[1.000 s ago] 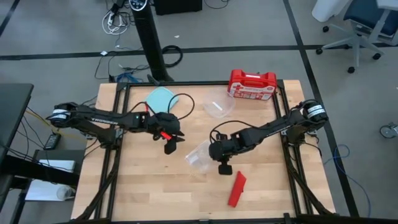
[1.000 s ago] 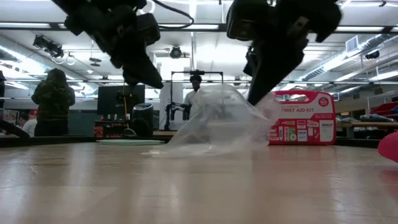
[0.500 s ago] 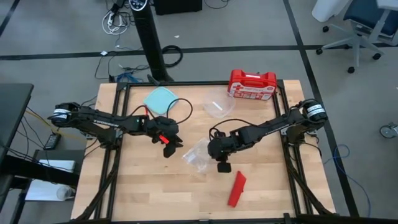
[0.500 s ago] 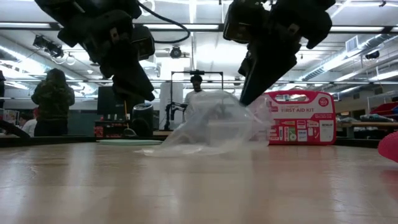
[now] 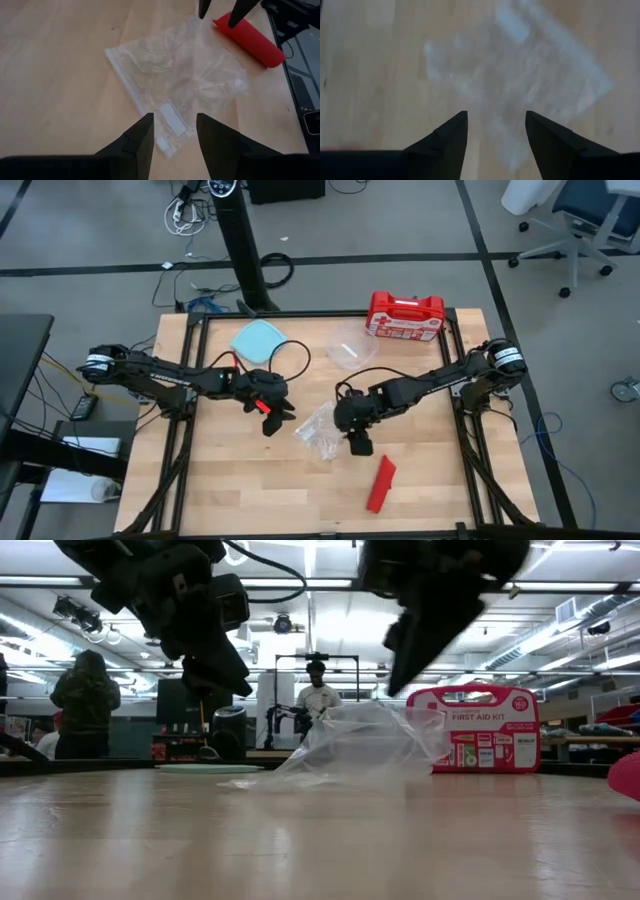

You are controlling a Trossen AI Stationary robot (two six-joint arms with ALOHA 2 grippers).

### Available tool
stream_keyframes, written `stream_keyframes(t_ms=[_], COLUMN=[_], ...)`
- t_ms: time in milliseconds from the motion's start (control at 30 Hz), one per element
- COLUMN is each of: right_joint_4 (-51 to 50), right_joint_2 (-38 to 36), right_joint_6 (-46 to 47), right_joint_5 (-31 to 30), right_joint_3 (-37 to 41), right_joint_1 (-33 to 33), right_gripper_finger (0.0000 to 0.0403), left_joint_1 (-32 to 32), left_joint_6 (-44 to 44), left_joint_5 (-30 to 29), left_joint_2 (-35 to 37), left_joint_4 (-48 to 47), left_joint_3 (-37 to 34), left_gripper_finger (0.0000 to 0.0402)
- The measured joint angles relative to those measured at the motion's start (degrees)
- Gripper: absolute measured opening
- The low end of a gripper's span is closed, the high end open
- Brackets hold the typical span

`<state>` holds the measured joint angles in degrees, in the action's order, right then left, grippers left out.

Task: Roll bandage
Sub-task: Open the transparent zip bag

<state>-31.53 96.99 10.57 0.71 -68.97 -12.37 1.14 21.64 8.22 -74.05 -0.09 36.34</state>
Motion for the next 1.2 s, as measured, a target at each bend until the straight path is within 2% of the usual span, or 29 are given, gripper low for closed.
stream_keyframes(t_ms=[300,533,767,967,1100,1200], right_joint_4=[10.6,9.4,7.6,8.4,9.7,11.1], right_joint_2=[4.8,10.7,13.1,13.1,13.1,13.1], right_joint_6=[-7.0,-7.7,-9.0,-14.0,-15.9,-16.9], right_joint_5=[-1.8,-2.4,-4.6,-6.3,-8.8,-8.8], right_joint_3=[-0.1,0.0,0.0,0.0,0.0,0.0], right_joint_1=[-0.5,-0.9,-1.4,-1.5,-1.1,-0.7], right_gripper_finger=[0.0179,0.0177,0.0174,0.0174,0.0171,0.017], left_joint_1=[4.5,5.4,5.4,4.6,2.8,0.7], left_joint_6=[4.0,4.2,3.9,9.2,10.7,11.9], left_joint_5=[0.0,-0.3,-6.1,-12.6,-12.8,-8.8], left_joint_2=[-4.1,-8.0,-8.0,-9.7,-12.8,-15.0], left_joint_4=[1.3,2.1,2.2,2.5,3.7,6.8], left_joint_3=[0.0,0.0,0.0,0.0,0.0,0.0], left_gripper_finger=[0.0152,0.0152,0.0152,0.0152,0.0152,0.0152])
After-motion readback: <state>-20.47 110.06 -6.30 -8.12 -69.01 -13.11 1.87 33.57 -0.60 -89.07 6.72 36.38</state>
